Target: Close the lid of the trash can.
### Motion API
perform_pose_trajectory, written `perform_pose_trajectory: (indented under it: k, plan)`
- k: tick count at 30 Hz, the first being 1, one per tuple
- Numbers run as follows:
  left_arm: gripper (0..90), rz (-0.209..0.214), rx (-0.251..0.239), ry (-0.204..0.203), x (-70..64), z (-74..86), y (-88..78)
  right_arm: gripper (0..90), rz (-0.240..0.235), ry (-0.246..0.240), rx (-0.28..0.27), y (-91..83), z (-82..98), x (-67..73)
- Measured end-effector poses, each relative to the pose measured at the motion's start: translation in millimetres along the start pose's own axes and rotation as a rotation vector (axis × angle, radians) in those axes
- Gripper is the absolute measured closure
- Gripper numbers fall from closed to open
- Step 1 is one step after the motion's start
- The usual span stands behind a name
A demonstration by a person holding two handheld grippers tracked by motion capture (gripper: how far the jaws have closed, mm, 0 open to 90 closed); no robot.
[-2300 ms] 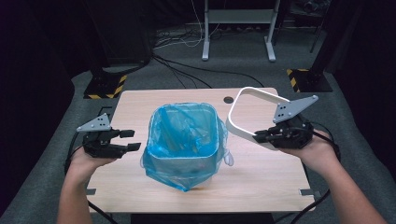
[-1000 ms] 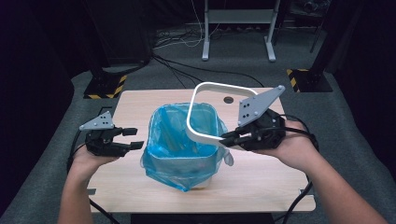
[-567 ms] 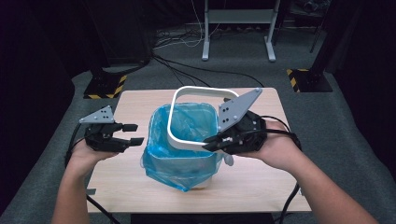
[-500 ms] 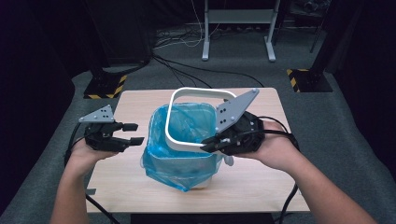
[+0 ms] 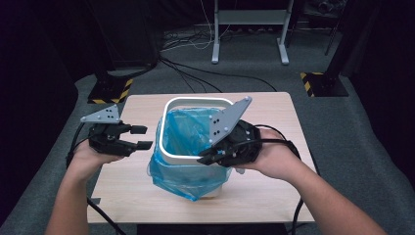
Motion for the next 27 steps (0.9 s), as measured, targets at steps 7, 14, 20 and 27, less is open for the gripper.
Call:
perform_pose_trajectory:
  k: [7,14,20,27]
  plan:
    - [39.5,-0.003,-0.009,0.008,-1.7,-8.8,-3.7,84.1,-0.017,-0.003,0.002,5.9,-6.0,2.6]
    - [39.5,0.011,-0.031,0.003,0.4,-16.1,-6.6,84.1,-0.026,-0.021,-0.003,11.3,-9.7,1.9]
    - [39.3,0.001,-0.02,0.002,2.8,-18.8,-6.7,84.1,-0.037,-0.021,0.0,16.4,-12.3,2.0]
    - [39.2,-0.01,-0.016,0.008,1.3,-23.2,-7.9,84.2,-0.042,-0.03,-0.001,19.4,-13.3,2.5]
Point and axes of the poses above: each handheld gripper's, and its own axes: y roughly forward along the jaws, z roughly out of its underside, x roughly to its left, the point moved 3 cm from there along y, roughly forward along the jaws, and after that the axes turned 15 degrees about z, right-handed, at the moved point
